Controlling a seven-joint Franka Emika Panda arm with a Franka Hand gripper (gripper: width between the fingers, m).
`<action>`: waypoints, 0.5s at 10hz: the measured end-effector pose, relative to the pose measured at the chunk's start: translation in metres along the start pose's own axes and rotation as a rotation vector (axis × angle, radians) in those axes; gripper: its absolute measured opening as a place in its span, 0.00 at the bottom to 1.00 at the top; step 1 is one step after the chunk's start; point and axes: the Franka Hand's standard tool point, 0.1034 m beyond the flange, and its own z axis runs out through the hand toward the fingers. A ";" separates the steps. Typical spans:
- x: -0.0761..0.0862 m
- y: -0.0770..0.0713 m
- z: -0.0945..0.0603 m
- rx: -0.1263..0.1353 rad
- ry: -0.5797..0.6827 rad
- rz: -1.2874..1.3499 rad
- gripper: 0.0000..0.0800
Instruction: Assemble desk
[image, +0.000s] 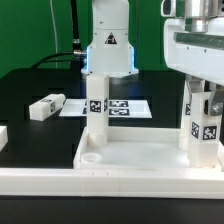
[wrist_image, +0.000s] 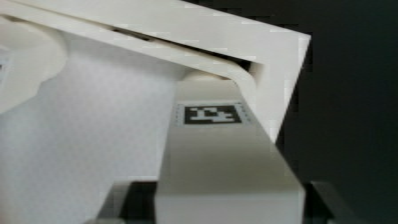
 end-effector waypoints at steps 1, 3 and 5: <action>0.000 0.000 0.000 -0.002 0.000 -0.032 0.37; 0.000 0.001 0.000 -0.003 -0.001 -0.054 0.76; -0.001 0.001 -0.001 -0.009 0.000 -0.296 0.80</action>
Offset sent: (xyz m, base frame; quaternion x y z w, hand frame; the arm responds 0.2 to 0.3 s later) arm -0.0017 0.0005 0.0057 -0.0327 -0.0151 -0.2808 0.9591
